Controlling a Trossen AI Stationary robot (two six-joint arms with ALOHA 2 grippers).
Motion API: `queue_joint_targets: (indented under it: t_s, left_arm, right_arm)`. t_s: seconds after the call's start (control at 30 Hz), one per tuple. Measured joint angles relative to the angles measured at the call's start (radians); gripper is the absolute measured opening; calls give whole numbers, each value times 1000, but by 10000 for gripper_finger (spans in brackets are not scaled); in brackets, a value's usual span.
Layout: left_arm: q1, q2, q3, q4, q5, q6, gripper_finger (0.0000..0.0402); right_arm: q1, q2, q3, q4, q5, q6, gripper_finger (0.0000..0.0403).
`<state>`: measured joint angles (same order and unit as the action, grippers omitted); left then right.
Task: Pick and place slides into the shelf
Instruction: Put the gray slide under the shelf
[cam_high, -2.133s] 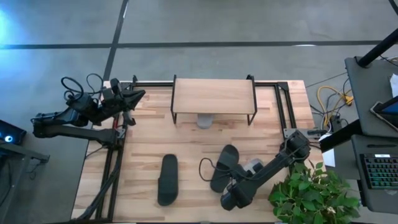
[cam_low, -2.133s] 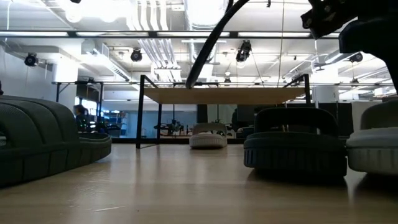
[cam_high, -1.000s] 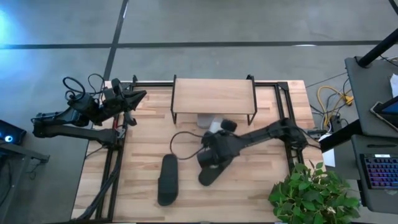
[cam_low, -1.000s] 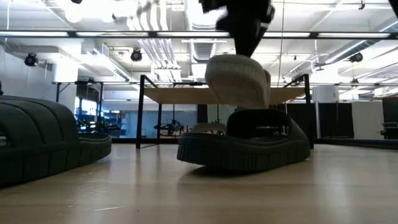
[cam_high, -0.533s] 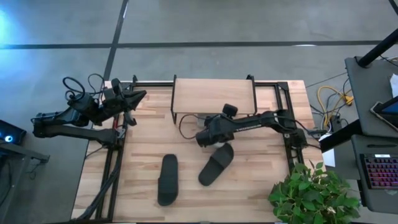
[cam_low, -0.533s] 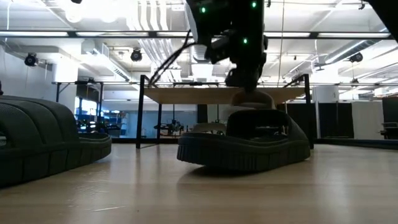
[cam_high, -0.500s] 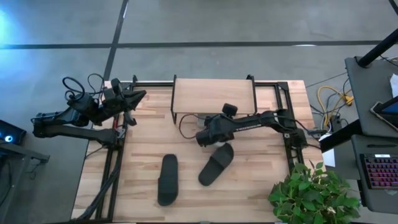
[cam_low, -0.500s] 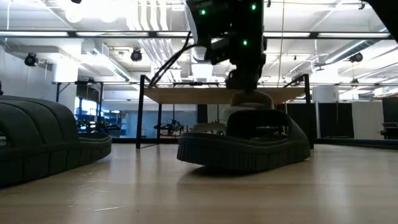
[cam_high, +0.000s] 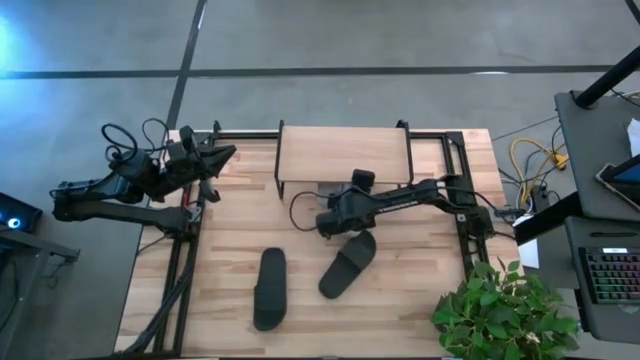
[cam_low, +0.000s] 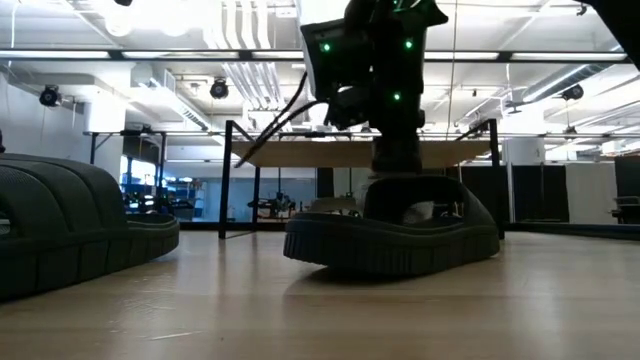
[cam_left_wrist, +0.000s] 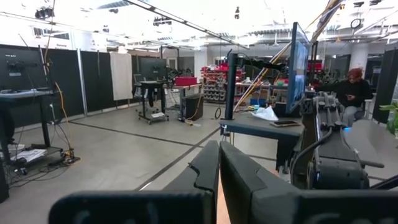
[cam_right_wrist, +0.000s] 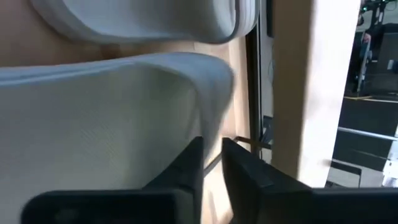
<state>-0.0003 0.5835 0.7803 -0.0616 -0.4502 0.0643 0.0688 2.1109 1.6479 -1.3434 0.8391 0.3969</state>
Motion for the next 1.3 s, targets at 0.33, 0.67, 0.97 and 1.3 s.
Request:
queue_joint_targets:
  t_s: [0.33, 0.67, 0.97, 1.3]
  left_arm:
    - [0, 0, 0, 1, 0, 0, 0]
    - [0, 6, 0, 0, 0, 0, 0]
    - [0, 26, 0, 1, 0, 0, 0]
    - [0, 38, 0, 1, 0, 0, 0]
  right_arm:
    - [15, -6, 20, -38, -16, 74, 167]
    - [42, -62, 153, 98, -638, 199, 167]
    - [52, -64, 91, 177, -812, 202, 72]
    - [50, -63, -27, 306, -747, 256, 12]
